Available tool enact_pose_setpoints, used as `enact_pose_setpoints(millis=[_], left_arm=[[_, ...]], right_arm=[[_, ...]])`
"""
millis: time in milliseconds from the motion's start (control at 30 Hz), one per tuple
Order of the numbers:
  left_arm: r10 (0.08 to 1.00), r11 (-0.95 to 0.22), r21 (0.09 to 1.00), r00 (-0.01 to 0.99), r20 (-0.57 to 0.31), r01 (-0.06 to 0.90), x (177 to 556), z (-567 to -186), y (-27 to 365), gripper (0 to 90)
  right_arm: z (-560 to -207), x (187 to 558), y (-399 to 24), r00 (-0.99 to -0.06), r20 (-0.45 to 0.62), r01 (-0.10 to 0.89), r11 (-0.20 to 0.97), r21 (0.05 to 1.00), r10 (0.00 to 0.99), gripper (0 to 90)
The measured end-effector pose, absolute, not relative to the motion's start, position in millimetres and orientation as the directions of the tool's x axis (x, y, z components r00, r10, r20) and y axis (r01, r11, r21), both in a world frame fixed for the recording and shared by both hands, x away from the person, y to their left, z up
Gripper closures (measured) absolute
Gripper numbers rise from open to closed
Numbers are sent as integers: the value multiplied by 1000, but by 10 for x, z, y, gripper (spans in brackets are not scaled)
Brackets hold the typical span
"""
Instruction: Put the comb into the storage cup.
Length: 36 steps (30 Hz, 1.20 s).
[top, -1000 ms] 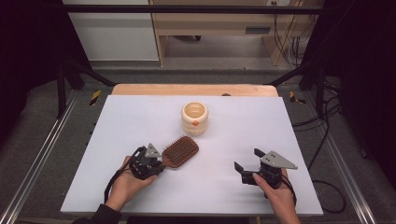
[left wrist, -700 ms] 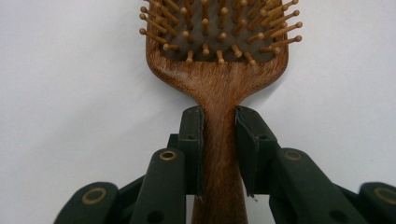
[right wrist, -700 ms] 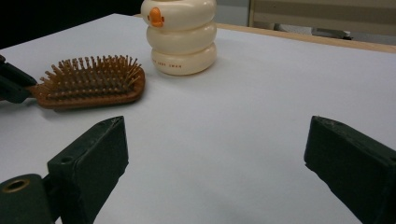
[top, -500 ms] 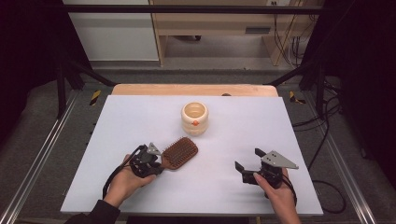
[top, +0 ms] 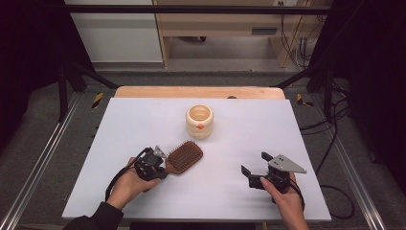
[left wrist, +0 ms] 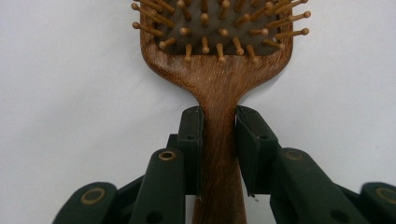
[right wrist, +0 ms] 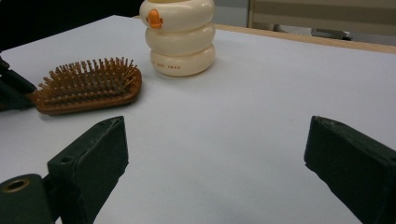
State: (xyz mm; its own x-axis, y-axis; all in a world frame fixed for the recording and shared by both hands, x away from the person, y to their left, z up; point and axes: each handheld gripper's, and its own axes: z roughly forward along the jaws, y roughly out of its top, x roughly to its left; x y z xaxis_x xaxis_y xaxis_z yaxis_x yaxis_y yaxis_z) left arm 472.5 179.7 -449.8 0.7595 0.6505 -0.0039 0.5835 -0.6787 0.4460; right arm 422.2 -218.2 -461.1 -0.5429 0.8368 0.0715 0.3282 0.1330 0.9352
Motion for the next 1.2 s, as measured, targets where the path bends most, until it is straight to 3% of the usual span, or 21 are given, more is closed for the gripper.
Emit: enact_pose_setpoints(millis=[367, 733, 1200], left_arm=[[642, -694, 428, 767, 5, 578, 4734, -4521, 1772, 705], [644, -695, 425, 765, 9, 580, 4744, -4529, 1722, 614], [638, -729, 357, 769, 42, 585, 4755, -4498, 1596, 723]], right_arm=[[-4613, 4223, -2180, -543, 71, 329, 134, 935, 837, 65], [-4615, 4224, -2180, -543, 72, 331, 134, 934, 837, 63], [-4611, 4218, -2179, -544, 73, 332, 135, 934, 836, 63]])
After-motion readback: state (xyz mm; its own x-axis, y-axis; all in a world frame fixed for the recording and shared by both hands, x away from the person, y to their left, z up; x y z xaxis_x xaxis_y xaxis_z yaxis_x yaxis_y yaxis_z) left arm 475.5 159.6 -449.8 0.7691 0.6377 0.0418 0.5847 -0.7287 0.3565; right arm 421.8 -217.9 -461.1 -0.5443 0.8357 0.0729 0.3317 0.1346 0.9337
